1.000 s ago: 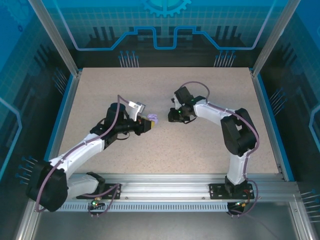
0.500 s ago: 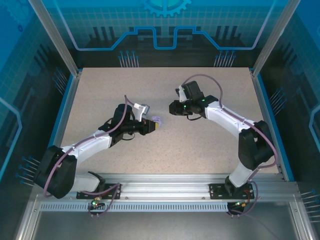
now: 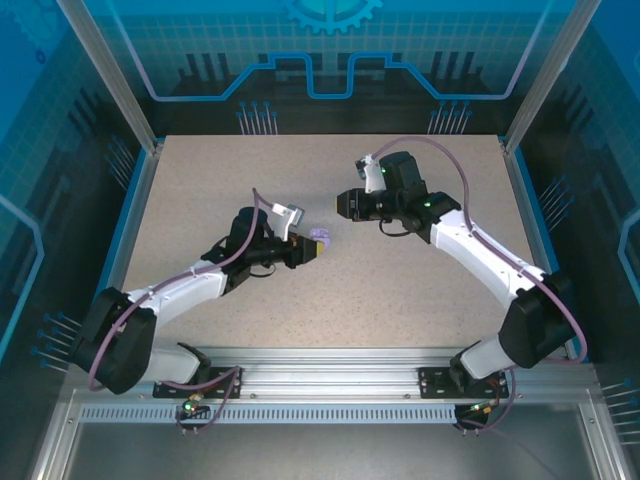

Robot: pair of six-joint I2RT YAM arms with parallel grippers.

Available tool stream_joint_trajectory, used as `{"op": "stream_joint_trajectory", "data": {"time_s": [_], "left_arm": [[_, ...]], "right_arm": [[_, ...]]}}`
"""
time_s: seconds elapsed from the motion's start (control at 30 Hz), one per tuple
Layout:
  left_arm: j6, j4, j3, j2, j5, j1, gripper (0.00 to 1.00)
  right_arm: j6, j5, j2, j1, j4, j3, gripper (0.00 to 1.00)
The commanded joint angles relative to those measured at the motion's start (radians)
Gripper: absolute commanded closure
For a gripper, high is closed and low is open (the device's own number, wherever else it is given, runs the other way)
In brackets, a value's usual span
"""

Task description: Insert wireless bluetooth earbuds into charging case

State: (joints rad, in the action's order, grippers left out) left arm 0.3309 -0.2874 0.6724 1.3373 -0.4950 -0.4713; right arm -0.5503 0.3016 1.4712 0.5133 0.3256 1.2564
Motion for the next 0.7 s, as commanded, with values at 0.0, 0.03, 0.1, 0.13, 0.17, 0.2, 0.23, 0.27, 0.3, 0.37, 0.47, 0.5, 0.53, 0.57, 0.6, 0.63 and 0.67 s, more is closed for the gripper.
{"op": "stream_joint_trajectory", "data": {"time_s": [0.0, 0.03, 0.1, 0.13, 0.17, 0.2, 0.23, 0.27, 0.3, 0.37, 0.47, 0.5, 0.53, 0.57, 0.6, 0.63, 0.67], "left_arm": [[-0.052, -0.095, 0.024, -0.053, -0.039, -0.015, 0.82], [-0.064, -0.102, 0.024, -0.062, -0.041, -0.017, 0.82], [-0.082, -0.101, 0.027, -0.079, -0.043, -0.021, 0.82], [-0.088, -0.099, 0.032, -0.086, -0.045, -0.022, 0.82], [-0.091, -0.094, 0.036, -0.091, -0.046, -0.023, 0.82], [-0.096, -0.089, 0.042, -0.095, -0.051, -0.023, 0.81], [-0.1, -0.085, 0.048, -0.099, -0.05, -0.023, 0.81], [-0.104, -0.078, 0.053, -0.102, -0.051, -0.024, 0.81], [-0.105, -0.073, 0.06, -0.103, -0.053, -0.023, 0.81], [-0.108, -0.065, 0.072, -0.105, -0.057, -0.024, 0.81], [-0.109, -0.058, 0.087, -0.106, -0.061, -0.026, 0.81], [-0.11, -0.055, 0.091, -0.107, -0.062, -0.026, 0.81], [-0.11, -0.052, 0.097, -0.108, -0.064, -0.025, 0.81], [-0.11, -0.05, 0.102, -0.109, -0.067, -0.025, 0.81], [-0.112, -0.048, 0.104, -0.111, -0.069, -0.027, 0.81], [-0.112, -0.046, 0.108, -0.113, -0.068, -0.027, 0.81], [-0.112, -0.044, 0.109, -0.115, -0.07, -0.028, 0.81]], "right_arm": [[0.006, 0.035, -0.049, 0.022, -0.021, 0.004, 0.77], [0.01, 0.036, -0.056, 0.027, -0.018, 0.009, 0.77], [0.019, 0.037, -0.069, 0.038, -0.015, 0.016, 0.77], [0.022, 0.036, -0.076, 0.045, -0.013, 0.02, 0.77], [0.024, 0.037, -0.082, 0.049, -0.012, 0.023, 0.76], [0.027, 0.04, -0.086, 0.055, -0.009, 0.029, 0.76], [0.033, 0.041, -0.09, 0.059, -0.003, 0.036, 0.76], [0.036, 0.041, -0.09, 0.064, 0.005, 0.042, 0.76], [0.041, 0.041, -0.092, 0.069, 0.01, 0.047, 0.76], [0.047, 0.046, -0.091, 0.08, 0.01, 0.054, 0.76], [0.063, 0.045, -0.091, 0.102, 0.014, 0.069, 0.76], [0.069, 0.041, -0.091, 0.11, 0.018, 0.075, 0.76], [0.075, 0.035, -0.092, 0.117, 0.021, 0.079, 0.76], [0.079, 0.031, -0.09, 0.121, 0.024, 0.083, 0.76], [0.081, 0.028, -0.089, 0.123, 0.027, 0.084, 0.76], [0.083, 0.026, -0.089, 0.126, 0.029, 0.088, 0.76], [0.086, 0.024, -0.087, 0.129, 0.029, 0.089, 0.76]]}}
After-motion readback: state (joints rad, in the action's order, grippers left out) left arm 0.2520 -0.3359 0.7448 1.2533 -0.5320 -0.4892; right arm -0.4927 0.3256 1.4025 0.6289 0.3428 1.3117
